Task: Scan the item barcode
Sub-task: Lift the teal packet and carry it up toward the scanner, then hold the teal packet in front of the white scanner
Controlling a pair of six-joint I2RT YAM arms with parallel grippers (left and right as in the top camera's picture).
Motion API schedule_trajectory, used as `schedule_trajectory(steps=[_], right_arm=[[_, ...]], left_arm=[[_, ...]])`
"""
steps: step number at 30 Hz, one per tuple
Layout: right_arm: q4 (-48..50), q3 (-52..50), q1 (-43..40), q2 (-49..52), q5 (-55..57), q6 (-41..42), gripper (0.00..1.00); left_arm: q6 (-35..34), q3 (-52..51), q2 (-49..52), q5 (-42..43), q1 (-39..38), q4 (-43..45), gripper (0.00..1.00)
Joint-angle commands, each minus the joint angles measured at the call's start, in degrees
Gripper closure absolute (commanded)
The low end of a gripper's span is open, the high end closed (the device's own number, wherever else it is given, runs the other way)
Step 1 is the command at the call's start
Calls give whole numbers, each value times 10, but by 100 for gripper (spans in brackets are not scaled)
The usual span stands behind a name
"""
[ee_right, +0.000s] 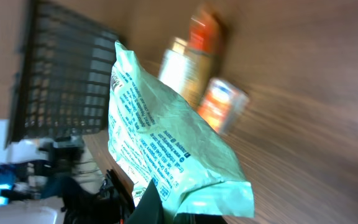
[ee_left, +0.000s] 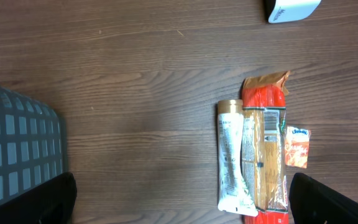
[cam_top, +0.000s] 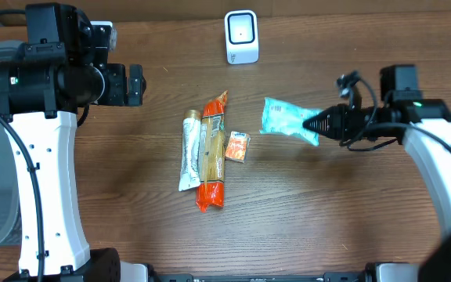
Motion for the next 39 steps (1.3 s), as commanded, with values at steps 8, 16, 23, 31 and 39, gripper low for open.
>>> schedule_trajectory(steps=[8,16,23,31,39], right_arm=[[-27,21,14,-170,-22,-11,96],[-44,21,17,-185,54,36,96],[-50,33,94,-179,228,131,96],[-179,229,202,-42,460,159,96],[-182,451,276,160,768,60,97]], left_arm=[[7,9,-1,-2,1,2,0],[7,9,-1,-2,1,2,0],[7,9,-1,-2,1,2,0],[7,9,-1,-2,1,2,0],[7,9,-1,-1,1,2,0]])
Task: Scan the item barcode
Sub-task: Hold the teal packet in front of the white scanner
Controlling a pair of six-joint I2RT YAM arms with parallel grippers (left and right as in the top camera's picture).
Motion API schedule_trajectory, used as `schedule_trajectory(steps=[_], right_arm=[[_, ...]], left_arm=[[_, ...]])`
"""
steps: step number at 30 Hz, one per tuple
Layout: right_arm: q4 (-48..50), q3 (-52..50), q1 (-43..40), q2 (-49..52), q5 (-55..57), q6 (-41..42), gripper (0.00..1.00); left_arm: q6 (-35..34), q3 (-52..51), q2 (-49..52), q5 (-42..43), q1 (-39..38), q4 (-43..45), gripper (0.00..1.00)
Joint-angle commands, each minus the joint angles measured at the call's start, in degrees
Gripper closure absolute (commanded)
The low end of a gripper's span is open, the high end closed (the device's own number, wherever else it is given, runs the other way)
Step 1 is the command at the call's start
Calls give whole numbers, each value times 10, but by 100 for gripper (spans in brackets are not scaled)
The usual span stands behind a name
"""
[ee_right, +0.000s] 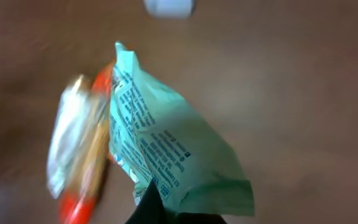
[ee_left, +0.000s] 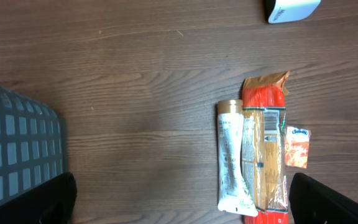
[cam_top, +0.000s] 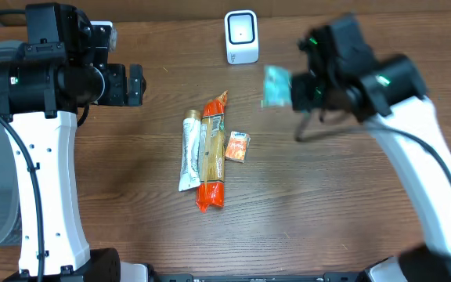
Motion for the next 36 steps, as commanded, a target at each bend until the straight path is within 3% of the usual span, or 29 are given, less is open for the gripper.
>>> schedule_trajectory(steps=[1,6,7,16,23,36], right_arm=[[56,43,27,56,227,-95,96],[207,43,43,130,322,-314,96],[278,43,44,158,335,-401,96],[529,43,49,262,341,-710,96],[687,43,46,346,355,-829,96],[711,43,42,354,318,-853,96]], left_arm=[[7,9,-1,-2,1,2,0],[7,9,-1,-2,1,2,0],[7,9,-1,-2,1,2,0],[7,9,-1,-1,1,2,1],[7,9,-1,-2,1,2,0],[7,9,-1,-2,1,2,0]])
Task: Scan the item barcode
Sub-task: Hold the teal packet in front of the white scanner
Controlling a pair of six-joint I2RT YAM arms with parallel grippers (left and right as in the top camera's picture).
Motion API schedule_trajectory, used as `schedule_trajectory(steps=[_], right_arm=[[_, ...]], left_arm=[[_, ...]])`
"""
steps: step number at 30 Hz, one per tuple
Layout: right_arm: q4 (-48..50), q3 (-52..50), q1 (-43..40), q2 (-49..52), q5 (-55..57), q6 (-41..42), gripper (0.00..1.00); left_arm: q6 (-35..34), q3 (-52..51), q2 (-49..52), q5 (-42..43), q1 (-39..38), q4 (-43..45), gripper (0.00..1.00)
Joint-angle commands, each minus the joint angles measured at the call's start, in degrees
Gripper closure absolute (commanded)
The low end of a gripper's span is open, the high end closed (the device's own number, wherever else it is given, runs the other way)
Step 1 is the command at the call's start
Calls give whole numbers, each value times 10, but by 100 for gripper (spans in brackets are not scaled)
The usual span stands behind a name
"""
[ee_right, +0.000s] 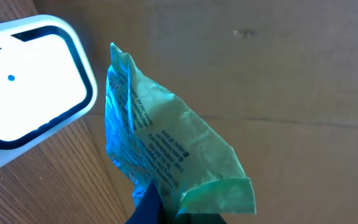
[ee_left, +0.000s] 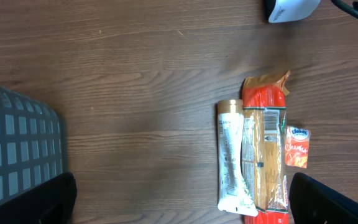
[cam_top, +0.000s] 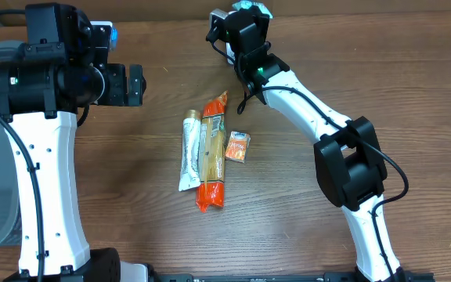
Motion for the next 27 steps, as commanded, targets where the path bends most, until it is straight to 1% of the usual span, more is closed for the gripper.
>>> schedule_trajectory(steps=[1,19,24,27], right_arm=[[5,16,-3,-7,-3,-6,96],[5,16,-2,-6,-3,2,96],[5,16,4,-9,-3,47,96],[5,16,7,-21,-4,100,96]], left_arm=[[7,9,-1,-2,1,2,0],[7,9,-1,-2,1,2,0],[7,9,-1,-1,1,2,0],[7,9,-1,-2,1,2,0]])
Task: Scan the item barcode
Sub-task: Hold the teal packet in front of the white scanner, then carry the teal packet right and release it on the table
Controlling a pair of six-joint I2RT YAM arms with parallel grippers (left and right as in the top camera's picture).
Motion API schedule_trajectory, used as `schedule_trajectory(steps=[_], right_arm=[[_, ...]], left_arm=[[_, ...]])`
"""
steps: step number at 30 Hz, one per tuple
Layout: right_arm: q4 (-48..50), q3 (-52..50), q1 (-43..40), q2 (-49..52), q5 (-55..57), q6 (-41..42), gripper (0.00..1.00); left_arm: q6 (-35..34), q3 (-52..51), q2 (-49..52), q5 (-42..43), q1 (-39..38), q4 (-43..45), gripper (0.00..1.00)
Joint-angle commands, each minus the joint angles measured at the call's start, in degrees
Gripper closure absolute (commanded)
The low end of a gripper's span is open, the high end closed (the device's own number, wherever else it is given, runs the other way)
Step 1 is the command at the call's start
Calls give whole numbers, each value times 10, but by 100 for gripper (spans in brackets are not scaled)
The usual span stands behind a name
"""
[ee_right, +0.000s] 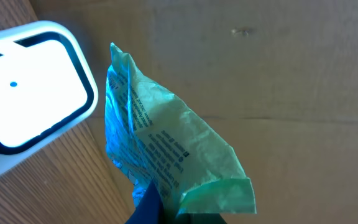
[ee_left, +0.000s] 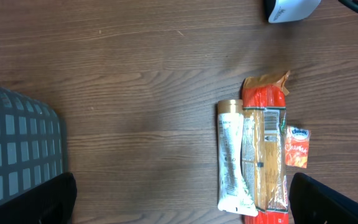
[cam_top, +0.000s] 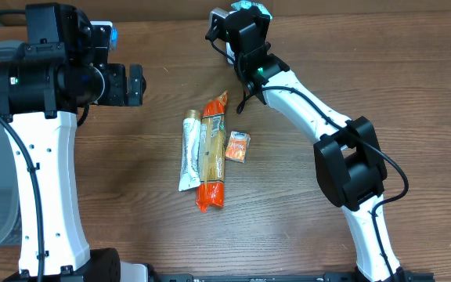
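Note:
My right gripper (ee_right: 166,208) is shut on the lower end of a pale green packet (ee_right: 166,143). The packet stands upright right beside the lit face of the white scanner (ee_right: 23,87), and a blue glow falls on its near edge. From overhead the right wrist (cam_top: 241,31) covers the scanner at the far table edge; only a sliver of the packet (cam_top: 255,6) peeks out. A corner of the scanner (ee_left: 291,9) shows in the left wrist view. My left gripper (ee_left: 182,205) hangs open and empty high over the table's left side.
A white tube (cam_top: 189,150), a long orange-red package (cam_top: 212,153) and a small orange sachet (cam_top: 237,146) lie side by side mid-table. A grey mesh basket stands at the left edge. A brown cardboard wall (ee_right: 278,74) rises behind the scanner.
The packet and right gripper have stayed by the scanner, with only a tiny shift of the scanner in the right wrist view. The left arm and the table items are unchanged.
My right gripper first held the green packet above the table's right half. Then it had carried the packet up and left, nearer the scanner. By the last earlier moment the packet stood at the scanner's face at the far edge, where it stays. The left arm never moved.

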Motion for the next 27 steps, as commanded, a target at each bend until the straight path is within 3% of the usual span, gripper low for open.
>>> schedule_trajectory(steps=[1,9,17,21,24,27], right_arm=[[-2,16,6,-37,-7,102,96],[-183,16,6,-171,-117,314,96],[-395,16,-25,-349,-337,544,96],[-486,16,-92,-431,-489,633,96],[-551,16,-172,-475,-543,753,96],[-629,16,-264,-497,-581,822,96]], left_arm=[[7,9,-1,-2,1,2,0],[7,9,-1,-2,1,2,0],[7,9,-1,-2,1,2,0],[7,9,-1,-2,1,2,0],[7,9,-1,-2,1,2,0],[7,9,-1,-2,1,2,0]])
